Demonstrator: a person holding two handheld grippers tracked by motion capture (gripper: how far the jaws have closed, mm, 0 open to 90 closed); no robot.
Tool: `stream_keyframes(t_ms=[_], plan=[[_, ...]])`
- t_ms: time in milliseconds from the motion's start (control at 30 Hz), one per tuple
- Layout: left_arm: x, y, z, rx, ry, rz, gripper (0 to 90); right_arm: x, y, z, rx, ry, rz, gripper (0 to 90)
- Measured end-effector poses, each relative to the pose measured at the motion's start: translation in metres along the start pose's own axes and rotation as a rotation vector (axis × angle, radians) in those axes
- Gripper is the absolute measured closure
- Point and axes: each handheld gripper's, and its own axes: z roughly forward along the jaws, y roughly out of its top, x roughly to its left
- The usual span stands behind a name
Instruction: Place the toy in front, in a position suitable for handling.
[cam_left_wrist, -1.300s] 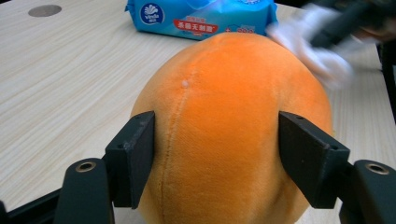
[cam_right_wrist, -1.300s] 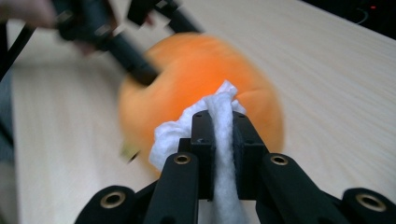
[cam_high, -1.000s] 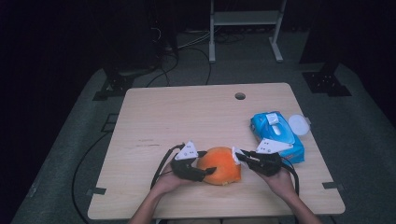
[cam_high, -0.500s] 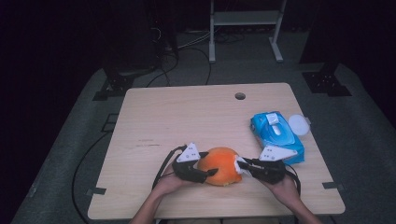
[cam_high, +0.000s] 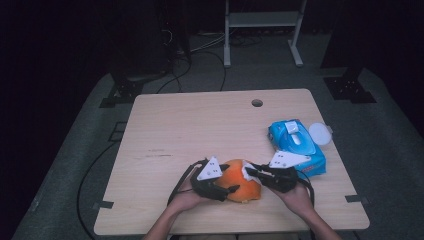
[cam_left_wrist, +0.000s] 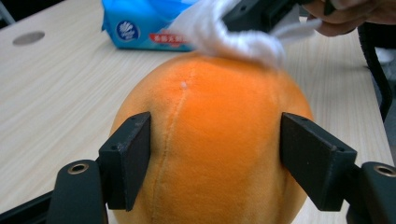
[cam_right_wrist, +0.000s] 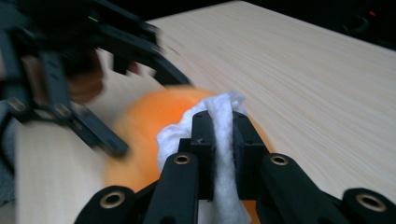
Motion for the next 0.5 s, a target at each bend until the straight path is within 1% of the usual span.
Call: stream_keyframes(t_ms=[33, 67, 133, 167, 233, 267, 300, 333, 400, 433, 500], plan=[[-0.004, 0.002, 0.002, 0.005, 0.008, 0.018, 27.2, 0.005, 0.003, 0.003, 0.002, 0.008, -0.02, 80.7], [-0.004, 0.002, 0.002, 0.008, 0.013, 0.024, 27.3, 0.01, 0.007, 0.007, 0.006, 0.015, -0.043, 80.7], [-0.001, -0.001, 0.0, 0.011, 0.015, 0.001, 28.1, 0.016, 0.012, 0.012, 0.02, 0.007, -0.081, 80.7], [0.0, -0.003, -0.001, 0.005, 0.011, -0.011, 28.3, 0.016, 0.013, 0.013, 0.027, -0.003, -0.091, 80.7], [0.004, -0.007, -0.003, -0.002, 0.004, -0.034, 28.5, 0.01, 0.009, 0.011, 0.04, -0.017, -0.086, 80.7], [0.004, -0.007, -0.003, -0.002, 0.004, -0.034, 28.5, 0.006, 0.006, 0.007, 0.045, -0.027, -0.077, 80.7], [0.006, -0.008, -0.004, -0.009, -0.005, -0.047, 28.4, 0.001, 0.001, 0.003, 0.052, -0.034, -0.051, 80.7], [0.006, -0.007, -0.003, -0.01, -0.005, -0.048, 28.4, -0.003, -0.003, 0.0, 0.054, -0.041, -0.042, 80.7], [0.004, -0.004, 0.0, -0.006, -0.007, -0.031, 28.5, -0.009, -0.009, -0.008, 0.065, -0.062, -0.024, 80.7], [0.003, -0.003, 0.001, -0.008, -0.007, -0.028, 28.5, -0.012, -0.011, -0.011, 0.069, -0.071, -0.016, 80.7], [0.001, -0.001, 0.002, 0.0, -0.009, -0.011, 28.5, -0.015, -0.011, -0.012, 0.065, -0.076, -0.003, 80.7]])
